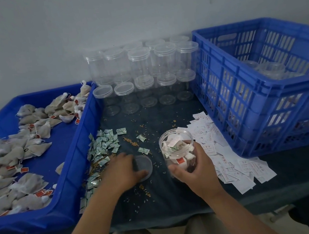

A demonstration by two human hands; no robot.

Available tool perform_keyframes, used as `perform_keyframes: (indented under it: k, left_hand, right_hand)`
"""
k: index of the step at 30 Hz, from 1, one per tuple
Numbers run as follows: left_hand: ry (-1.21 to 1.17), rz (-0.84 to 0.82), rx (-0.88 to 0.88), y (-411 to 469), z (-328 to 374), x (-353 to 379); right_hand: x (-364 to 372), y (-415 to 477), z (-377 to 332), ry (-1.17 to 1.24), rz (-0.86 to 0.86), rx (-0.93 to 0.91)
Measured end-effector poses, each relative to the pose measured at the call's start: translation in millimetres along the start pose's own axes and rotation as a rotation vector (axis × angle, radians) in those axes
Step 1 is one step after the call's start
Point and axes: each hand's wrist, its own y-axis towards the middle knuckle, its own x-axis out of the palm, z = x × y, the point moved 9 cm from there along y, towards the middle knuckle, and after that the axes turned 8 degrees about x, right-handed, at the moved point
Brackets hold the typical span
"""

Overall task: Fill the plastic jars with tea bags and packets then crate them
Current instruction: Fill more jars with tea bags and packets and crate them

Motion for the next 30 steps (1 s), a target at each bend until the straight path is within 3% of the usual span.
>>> perform_keyframes:
  k: [2,6,10,12,14,18,22,26,30]
  left_hand:
    - [-0.044,0.081,-0.021,-5.9,-3.3,6.2]
    - [-0.265,0.397,-0.029,-18.0,1.1,-22.0]
    - [-0.847,0.438,0.033,-21.6,17.8,-50.8]
    - [-0.928,0.413,0.069,-25.0,34.4,-61.9]
    - [-0.883,0.333,0.152,-28.4,54.0,-66.5]
    - [-0.742,-0.021,0.292,-39.9,94.0,-53.3]
    - [-0.425,0.059,0.278,-39.3,113.2,-58.6]
    - [-0.405,0.09,0.159,-29.9,123.4,-55.9]
    - [-0.207,0.148,0.125,-28.6,140.7,-48.6]
  right_hand:
    - [1.9,-0.2,1.8,0.009,-0.018,0.013]
    - [4.1,-1.5,0.4,0.024,-0.047,0.015]
    - [8.6,-2.2,-2.2,0.01,-0.085,0.005]
    - [11.3,-2.6,-3.2,-0.025,-0.108,-0.009]
    - [14.5,-3.0,-4.0,-0.067,-0.127,-0.036]
    - [19.7,-2.0,0.8,-0.126,-0.159,-0.053]
    - [24.3,-2.6,-2.9,-0.214,-0.184,-0.093]
    - [26.1,-6.6,-10.7,-0.267,-0.179,-0.184]
    - [26.1,-3.8,-8.3,-0.349,-0.155,-0.187]
